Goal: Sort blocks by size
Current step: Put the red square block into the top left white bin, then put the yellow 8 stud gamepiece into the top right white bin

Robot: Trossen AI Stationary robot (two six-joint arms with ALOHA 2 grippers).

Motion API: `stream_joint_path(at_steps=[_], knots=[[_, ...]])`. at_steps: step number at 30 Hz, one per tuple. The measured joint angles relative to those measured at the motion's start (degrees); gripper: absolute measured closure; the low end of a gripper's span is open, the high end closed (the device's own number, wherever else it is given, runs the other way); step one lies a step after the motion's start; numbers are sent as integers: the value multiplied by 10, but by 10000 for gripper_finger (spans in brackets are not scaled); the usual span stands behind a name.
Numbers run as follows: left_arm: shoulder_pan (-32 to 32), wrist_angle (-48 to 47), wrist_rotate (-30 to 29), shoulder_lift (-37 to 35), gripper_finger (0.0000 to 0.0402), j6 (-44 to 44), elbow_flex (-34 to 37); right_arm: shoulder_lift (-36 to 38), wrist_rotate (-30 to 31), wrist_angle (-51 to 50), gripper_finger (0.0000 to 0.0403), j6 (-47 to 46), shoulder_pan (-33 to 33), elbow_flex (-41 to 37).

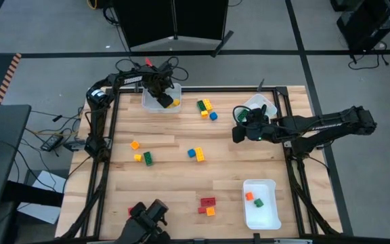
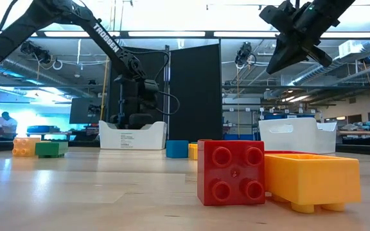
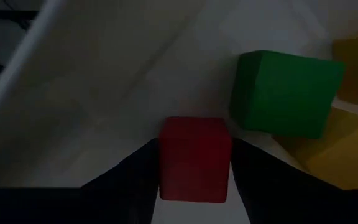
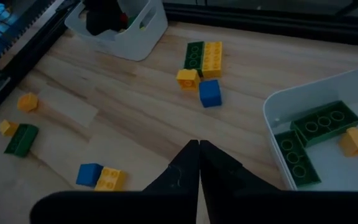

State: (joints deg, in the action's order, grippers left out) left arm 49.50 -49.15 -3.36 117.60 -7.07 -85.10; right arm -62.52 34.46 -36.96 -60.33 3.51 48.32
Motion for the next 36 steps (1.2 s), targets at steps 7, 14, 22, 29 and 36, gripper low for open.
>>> stream_joint_path(at_steps=[7, 14, 22, 29, 36], knots=[[0, -1, 0, 0, 154, 0, -5, 0, 0, 2, 389, 1, 0, 0], [0, -27, -25, -2, 143, 13, -42, 0, 0, 2, 383, 1, 0, 0], [-9, -120, -13, -22, 142, 14, -76, 0, 0, 1, 387, 1, 0, 0], [-37, -110, 10, -110, 142, 22, -54, 0, 0, -1, 386, 7, 0, 0], [-101, -7, 20, -285, 142, 70, 74, 0, 0, -1, 354, 59, 0, 0]])
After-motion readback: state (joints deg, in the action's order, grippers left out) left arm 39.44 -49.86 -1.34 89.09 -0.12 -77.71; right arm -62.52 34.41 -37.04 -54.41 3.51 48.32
